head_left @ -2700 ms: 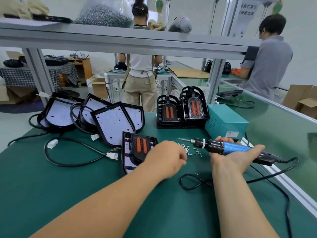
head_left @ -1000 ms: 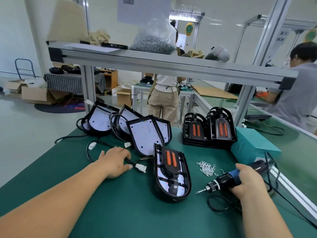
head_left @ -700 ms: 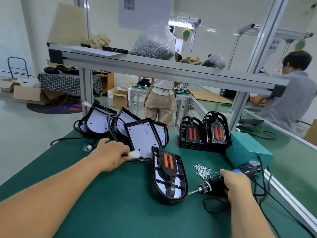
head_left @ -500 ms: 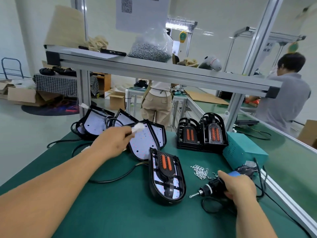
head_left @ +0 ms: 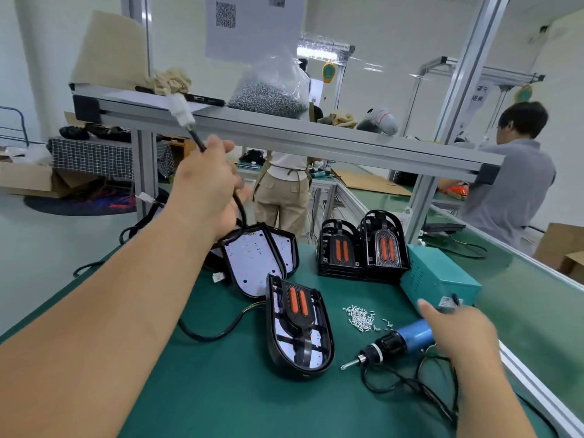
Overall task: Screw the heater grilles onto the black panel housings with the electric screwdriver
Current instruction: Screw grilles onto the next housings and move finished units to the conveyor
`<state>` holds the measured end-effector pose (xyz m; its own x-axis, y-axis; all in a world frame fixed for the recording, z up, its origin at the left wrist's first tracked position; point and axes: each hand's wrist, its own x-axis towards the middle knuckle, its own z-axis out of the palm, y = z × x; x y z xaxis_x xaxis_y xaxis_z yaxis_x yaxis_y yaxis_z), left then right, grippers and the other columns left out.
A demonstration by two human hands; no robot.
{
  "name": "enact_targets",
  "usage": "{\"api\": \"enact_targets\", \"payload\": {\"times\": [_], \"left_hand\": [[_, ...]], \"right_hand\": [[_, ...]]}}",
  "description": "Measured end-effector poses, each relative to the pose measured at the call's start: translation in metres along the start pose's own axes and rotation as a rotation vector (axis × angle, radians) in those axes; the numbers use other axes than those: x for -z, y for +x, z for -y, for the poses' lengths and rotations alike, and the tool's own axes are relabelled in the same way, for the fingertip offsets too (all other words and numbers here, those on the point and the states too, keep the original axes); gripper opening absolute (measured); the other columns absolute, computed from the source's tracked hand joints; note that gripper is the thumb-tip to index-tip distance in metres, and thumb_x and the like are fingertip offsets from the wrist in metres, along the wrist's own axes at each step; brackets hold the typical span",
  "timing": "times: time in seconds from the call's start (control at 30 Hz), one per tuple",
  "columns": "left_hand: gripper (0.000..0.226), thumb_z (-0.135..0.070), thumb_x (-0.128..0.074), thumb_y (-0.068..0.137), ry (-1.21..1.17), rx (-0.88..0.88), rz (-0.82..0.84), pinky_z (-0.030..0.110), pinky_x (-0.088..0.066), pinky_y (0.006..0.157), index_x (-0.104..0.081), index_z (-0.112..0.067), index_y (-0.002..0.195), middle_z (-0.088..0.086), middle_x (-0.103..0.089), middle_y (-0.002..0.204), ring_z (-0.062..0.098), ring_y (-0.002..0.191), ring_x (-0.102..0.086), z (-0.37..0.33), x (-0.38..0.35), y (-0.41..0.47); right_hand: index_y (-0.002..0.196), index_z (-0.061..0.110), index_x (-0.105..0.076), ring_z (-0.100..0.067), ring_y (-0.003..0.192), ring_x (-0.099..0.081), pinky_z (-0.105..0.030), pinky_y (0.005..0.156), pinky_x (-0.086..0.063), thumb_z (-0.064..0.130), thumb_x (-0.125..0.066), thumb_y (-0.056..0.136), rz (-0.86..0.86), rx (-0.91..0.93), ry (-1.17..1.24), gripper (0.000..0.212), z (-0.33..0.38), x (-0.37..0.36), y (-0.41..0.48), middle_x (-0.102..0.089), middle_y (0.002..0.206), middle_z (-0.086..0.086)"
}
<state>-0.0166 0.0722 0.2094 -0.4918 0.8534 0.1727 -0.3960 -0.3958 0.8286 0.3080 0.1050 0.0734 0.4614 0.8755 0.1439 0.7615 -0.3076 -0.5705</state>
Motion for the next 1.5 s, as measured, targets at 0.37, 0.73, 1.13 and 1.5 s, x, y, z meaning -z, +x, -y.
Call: {"api": "enact_targets", "payload": {"times": [0.37, 0.73, 1.13, 1.5], "left_hand": [[0.029, -0.023, -0.035, 0.107, -0.557, 0.425, 0.15, 0.056, -0.047, 0.071, -0.049, -0.011, 0.085, -0.004, -0.034, 0.048, 0.008, 0.035, -0.033, 0.011, -0.03, -0.037], [0.027, -0.02, -0.035, 0.108, -0.289, 0.683, -0.036, 0.036, -0.057, 0.053, -0.051, -0.005, 0.091, -0.003, -0.028, 0.044, 0.007, 0.031, -0.027, 0.091, 0.037, -0.067], [0.042, -0.043, -0.048, 0.1, 0.549, 0.403, -0.042, 0.05, -0.038, 0.112, -0.038, -0.03, 0.14, 0.003, -0.05, 0.14, 0.031, 0.126, -0.05, 0.158, 0.07, -0.056], [0.025, -0.004, -0.053, 0.099, 0.357, 0.467, 0.133, 0.044, -0.057, 0.089, -0.072, -0.016, 0.11, 0.01, -0.077, 0.097, 0.031, 0.094, -0.074, 0.171, 0.061, -0.063]], "right_hand": [[0.145, 0.033, -0.044, -0.007, 0.052, -0.051, -0.018, 0.052, -0.044, 0.029, -0.058, 0.099, 0.61, 0.537, 0.878, 0.048, 0.138, -0.07, -0.117, -0.051, 0.069, 0.001], [0.103, -0.007, -0.069, -0.034, 0.076, -0.073, -0.045, 0.069, -0.06, 0.009, -0.04, 0.071, 1.134, -0.241, 1.966, 0.046, 0.078, -0.053, -0.085, -0.073, 0.093, -0.02], [0.093, 0.019, -0.069, -0.02, 0.062, -0.046, -0.027, 0.046, -0.046, 0.012, -0.051, 0.101, 0.342, -0.318, 1.049, 0.021, 0.073, -0.089, -0.051, -0.054, 0.081, -0.004], [0.105, 0.017, -0.076, -0.024, 0.079, -0.063, -0.027, 0.064, -0.046, 0.01, -0.053, 0.097, 0.194, -0.182, 0.859, 0.025, 0.081, -0.104, -0.052, -0.07, 0.099, -0.004]]}}
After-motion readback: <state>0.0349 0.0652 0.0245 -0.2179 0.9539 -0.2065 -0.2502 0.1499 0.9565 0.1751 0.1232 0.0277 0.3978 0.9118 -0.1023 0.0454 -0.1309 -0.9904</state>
